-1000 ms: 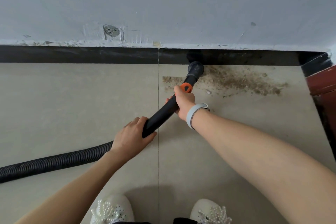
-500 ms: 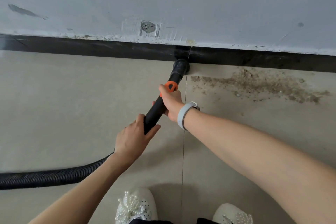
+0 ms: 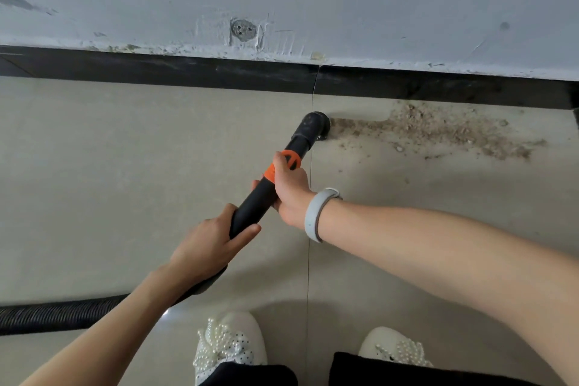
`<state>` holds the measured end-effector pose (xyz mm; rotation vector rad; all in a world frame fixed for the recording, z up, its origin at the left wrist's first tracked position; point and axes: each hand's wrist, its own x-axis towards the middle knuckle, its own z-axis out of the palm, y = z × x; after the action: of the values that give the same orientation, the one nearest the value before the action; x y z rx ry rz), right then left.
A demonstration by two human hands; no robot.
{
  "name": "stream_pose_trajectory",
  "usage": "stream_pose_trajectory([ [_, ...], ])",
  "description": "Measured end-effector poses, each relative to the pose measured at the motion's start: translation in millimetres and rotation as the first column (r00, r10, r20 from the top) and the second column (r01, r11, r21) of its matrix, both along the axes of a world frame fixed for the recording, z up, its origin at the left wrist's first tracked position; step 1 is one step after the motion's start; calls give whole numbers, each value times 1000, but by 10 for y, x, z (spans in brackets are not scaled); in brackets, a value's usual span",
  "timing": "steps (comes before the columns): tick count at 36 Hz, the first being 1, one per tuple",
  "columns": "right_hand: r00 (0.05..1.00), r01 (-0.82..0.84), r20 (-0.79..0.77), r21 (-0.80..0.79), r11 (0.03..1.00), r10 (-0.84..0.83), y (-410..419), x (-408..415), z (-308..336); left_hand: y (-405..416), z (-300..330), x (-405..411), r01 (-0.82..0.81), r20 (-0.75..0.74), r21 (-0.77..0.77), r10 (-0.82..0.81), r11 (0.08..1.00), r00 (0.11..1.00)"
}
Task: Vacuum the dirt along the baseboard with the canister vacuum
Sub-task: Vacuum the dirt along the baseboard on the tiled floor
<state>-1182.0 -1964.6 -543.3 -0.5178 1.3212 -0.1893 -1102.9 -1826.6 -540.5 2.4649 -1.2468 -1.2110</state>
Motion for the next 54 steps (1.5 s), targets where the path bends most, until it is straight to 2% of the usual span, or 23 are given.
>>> stream_pose_trajectory([
  [4,999,34,-23,41,999,-33,129,-204,16,77,1,-46,155,6,61,-156,986,988],
  [8,998,46,-56,89,995,-42,233,-415,3,60,37,-176,382,141,151,-402,912,905],
  [10,997,62,-59,104,993,-56,263,-483,-12,43,50,-234,414,149,172,-439,894,886],
  [14,997,39,-66,121,992,-31,347,-563,-56,61,42,-268,439,61,206,-459,875,886],
  [18,973,-139,-184,30,990,142,374,-540,-140,67,30,-218,401,-15,221,-409,889,913],
  [20,966,-183,-186,-1,983,179,321,-499,-141,46,23,-161,354,-32,207,-356,912,934],
  [26,985,-137,-96,53,989,142,175,-298,-109,-14,-44,-26,213,-23,162,-212,963,977],
  [32,985,-156,-57,72,985,160,86,-221,-143,-18,-104,-136,-59,-150,30,62,998,987],
  [41,954,-293,-67,-19,956,291,-47,157,-80,-56,-95,-101,-281,-47,-67,279,957,959],
  [47,934,-342,-138,-88,936,329,-80,174,-118,-156,-96,-66,-271,-64,-66,267,960,962],
  [54,958,-266,-142,-100,959,250,-262,8,-105,-393,-100,-56,-178,-120,-72,169,981,978],
])
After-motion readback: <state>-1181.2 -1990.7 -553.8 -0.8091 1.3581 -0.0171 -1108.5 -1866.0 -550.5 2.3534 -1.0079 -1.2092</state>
